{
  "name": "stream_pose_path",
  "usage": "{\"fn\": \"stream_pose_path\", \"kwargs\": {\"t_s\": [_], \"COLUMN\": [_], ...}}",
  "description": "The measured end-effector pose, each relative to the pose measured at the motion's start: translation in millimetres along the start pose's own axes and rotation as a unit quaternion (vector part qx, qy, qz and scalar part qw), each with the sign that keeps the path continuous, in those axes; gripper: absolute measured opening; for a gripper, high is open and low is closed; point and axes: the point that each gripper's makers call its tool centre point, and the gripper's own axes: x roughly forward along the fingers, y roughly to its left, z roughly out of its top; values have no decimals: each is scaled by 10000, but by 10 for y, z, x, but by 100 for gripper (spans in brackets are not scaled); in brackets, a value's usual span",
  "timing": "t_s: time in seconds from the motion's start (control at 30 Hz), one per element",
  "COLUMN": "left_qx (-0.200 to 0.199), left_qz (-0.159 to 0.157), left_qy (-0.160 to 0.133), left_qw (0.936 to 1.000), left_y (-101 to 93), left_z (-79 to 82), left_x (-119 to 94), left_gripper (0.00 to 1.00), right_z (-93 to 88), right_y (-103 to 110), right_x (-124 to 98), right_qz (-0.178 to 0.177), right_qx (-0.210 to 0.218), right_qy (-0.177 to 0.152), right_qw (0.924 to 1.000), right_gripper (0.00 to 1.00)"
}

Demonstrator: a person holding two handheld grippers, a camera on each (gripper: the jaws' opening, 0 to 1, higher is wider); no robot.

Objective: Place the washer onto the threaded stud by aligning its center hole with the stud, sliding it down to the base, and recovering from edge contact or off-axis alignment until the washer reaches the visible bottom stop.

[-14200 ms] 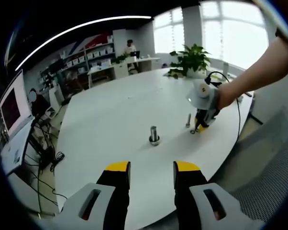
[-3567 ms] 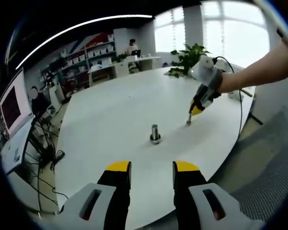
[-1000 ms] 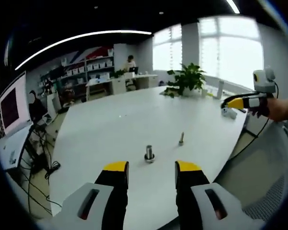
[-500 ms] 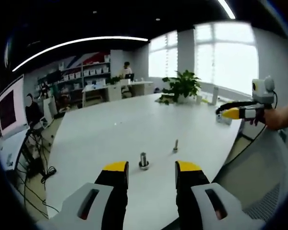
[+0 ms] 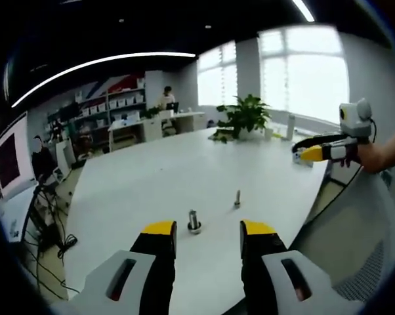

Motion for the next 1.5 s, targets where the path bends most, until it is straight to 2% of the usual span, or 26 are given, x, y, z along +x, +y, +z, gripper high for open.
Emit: {"fn": "stream_pose_path", "kwargs": {"t_s": [0.53,0.77,0.97,1.13,1.3,1.5], "left_qx": [-47,3,-68,-93,-83,-22], "left_qz": [159,81,149,196,205,196], "left_qy": [137,188,245,115,209,147], "left_qw": [9998,9998,9996,9997,9995,9997], "left_y": [61,18,52,73,77,63], "left_z": [-63,-66,-105,-42,-92,-58], "left_x": [8,37,26,12,15,9], "left_gripper": [37,37,37,37,37,37], "right_z": [-76,-111,-137,-137,-152,-152], "right_y": [-18,-47,-24,-30,-36,-19], "right_x": [24,27,20,29,39,46], "right_qz": [2,-24,-22,1,-10,15], "right_qx": [-60,-68,-66,-82,-100,-177], "right_qy": [187,236,294,299,331,348], "right_qw": [9998,9997,9995,9995,9994,9992], "right_gripper": [49,49,49,49,49,49]}}
